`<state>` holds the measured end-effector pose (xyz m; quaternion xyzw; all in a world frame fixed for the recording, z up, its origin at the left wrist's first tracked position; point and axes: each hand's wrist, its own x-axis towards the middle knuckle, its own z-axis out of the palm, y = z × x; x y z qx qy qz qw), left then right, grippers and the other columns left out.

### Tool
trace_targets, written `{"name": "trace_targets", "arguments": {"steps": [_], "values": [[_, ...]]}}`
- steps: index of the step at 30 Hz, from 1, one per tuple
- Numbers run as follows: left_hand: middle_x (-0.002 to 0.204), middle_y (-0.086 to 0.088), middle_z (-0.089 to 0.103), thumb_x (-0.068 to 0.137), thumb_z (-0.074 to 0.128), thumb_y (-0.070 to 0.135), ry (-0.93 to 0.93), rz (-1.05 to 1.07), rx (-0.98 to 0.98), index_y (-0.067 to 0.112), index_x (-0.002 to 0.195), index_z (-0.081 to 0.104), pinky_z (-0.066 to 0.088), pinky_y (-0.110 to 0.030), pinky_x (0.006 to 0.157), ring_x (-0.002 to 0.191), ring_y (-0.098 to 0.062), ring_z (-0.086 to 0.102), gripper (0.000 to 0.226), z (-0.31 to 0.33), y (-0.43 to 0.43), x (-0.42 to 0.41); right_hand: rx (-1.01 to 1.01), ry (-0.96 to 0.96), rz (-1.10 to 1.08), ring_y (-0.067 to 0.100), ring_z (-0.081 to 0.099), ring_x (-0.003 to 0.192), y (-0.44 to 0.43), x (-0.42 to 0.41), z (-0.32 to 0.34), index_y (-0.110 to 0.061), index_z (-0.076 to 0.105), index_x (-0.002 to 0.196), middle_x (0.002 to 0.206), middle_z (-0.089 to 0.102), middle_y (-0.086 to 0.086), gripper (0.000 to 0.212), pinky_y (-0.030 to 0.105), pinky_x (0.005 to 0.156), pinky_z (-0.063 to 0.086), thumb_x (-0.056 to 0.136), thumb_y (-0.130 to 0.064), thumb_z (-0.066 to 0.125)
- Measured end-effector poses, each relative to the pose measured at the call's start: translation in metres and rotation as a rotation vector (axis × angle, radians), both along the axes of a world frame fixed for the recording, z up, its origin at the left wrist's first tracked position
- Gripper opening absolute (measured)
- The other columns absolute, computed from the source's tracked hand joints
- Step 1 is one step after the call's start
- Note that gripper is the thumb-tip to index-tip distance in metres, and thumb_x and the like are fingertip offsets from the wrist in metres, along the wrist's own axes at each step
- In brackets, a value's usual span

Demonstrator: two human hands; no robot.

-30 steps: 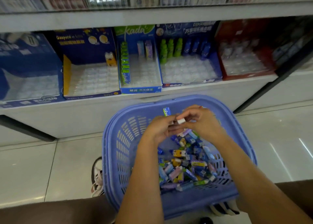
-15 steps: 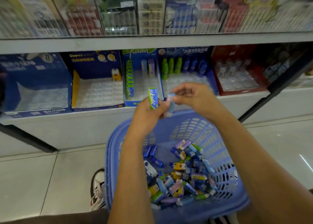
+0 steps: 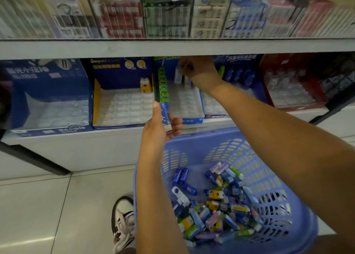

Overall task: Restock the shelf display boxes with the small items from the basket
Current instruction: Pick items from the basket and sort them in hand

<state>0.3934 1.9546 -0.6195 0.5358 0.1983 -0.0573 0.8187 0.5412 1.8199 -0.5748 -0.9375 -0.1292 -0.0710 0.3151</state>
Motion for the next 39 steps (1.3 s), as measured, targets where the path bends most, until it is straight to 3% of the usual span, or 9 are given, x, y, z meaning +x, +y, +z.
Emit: {"name": "trace_targets", "arguments": {"steps": [7, 9, 12, 19, 24, 33, 36, 39], "values": [[0.058, 0.0, 0.063, 0.094, 0.04, 0.056, 0.026, 0.0, -0.05, 0.021, 0.055, 0.071, 0.048, -0.02, 0.048, 0.048, -0.009, 0.055, 0.061, -0.003, 0.005, 0.005, -0.076, 0.107, 0.048, 0.023, 0.056, 0.112, -0.008, 0.016, 0.008, -0.008, 0.063, 0.11, 0.114, 0.065, 0.012, 0.023, 0.032, 0.101, 0.04, 0.093, -0.022, 0.057], [0.057, -0.001, 0.062, 0.095, 0.041, 0.054, 0.04, 0.006, -0.067, 0.019, 0.058, 0.07, 0.046, -0.02, 0.045, 0.046, -0.009, 0.053, 0.058, -0.003, 0.005, 0.005, -0.056, 0.119, 0.054, 0.024, 0.055, 0.113, -0.012, 0.02, 0.007, -0.007, 0.063, 0.109, 0.114, 0.064, 0.012, 0.022, 0.03, 0.101, 0.041, 0.093, -0.021, 0.058], [0.054, -0.001, 0.059, 0.097, 0.039, 0.049, 0.066, -0.007, -0.079, 0.015, 0.064, 0.066, 0.041, -0.019, 0.04, 0.043, -0.009, 0.049, 0.055, -0.003, 0.003, 0.007, -0.027, 0.154, 0.044, 0.022, 0.054, 0.114, -0.017, 0.025, 0.005, -0.01, 0.063, 0.11, 0.118, 0.062, 0.01, 0.021, 0.015, 0.092, 0.037, 0.093, -0.022, 0.058], [0.054, -0.002, 0.055, 0.099, 0.032, 0.034, 0.075, -0.072, -0.076, 0.012, 0.069, 0.064, 0.035, -0.018, 0.037, 0.041, -0.01, 0.043, 0.049, -0.004, 0.003, 0.012, -0.023, 0.132, 0.087, 0.025, 0.056, 0.113, -0.016, 0.029, 0.002, -0.009, 0.064, 0.107, 0.115, 0.063, 0.011, 0.021, 0.038, 0.104, 0.043, 0.092, -0.023, 0.06], [0.056, -0.001, 0.058, 0.099, 0.034, 0.032, 0.076, -0.085, -0.059, 0.014, 0.068, 0.068, 0.036, -0.018, 0.038, 0.042, -0.008, 0.045, 0.05, -0.007, 0.002, 0.014, -0.17, 0.175, 0.083, 0.023, 0.055, 0.111, -0.018, 0.032, 0.003, -0.011, 0.062, 0.112, 0.117, 0.063, 0.008, 0.024, 0.022, 0.09, 0.039, 0.092, -0.025, 0.059], [0.061, 0.005, 0.062, 0.1, 0.038, 0.027, 0.025, -0.15, -0.108, 0.012, 0.087, 0.072, 0.036, -0.017, 0.045, 0.049, -0.005, 0.047, 0.039, -0.005, -0.004, 0.011, -0.346, 0.133, 0.098, 0.027, 0.055, 0.11, -0.003, 0.027, 0.004, -0.007, 0.062, 0.111, 0.119, 0.06, 0.01, 0.024, 0.028, 0.085, 0.039, 0.091, -0.019, 0.059], [0.063, 0.003, 0.062, 0.101, 0.038, 0.027, 0.0, -0.149, -0.17, 0.01, 0.092, 0.071, 0.036, -0.017, 0.046, 0.05, -0.005, 0.047, 0.038, -0.004, -0.006, 0.009, -0.245, 0.103, 0.075, 0.016, 0.053, 0.093, -0.001, 0.013, 0.009, -0.011, 0.059, 0.102, 0.1, 0.058, 0.004, 0.016, 0.021, 0.076, 0.036, 0.091, -0.022, 0.059], [0.063, 0.003, 0.061, 0.101, 0.038, 0.027, -0.02, -0.127, -0.2, 0.01, 0.09, 0.071, 0.035, -0.017, 0.044, 0.049, -0.006, 0.047, 0.038, -0.003, -0.007, 0.01, 0.104, 0.313, 0.15, 0.001, 0.059, 0.071, -0.002, -0.021, 0.018, -0.014, 0.066, 0.1, 0.093, 0.068, 0.0, 0.023, 0.013, 0.063, 0.044, 0.089, -0.033, 0.061]]}}
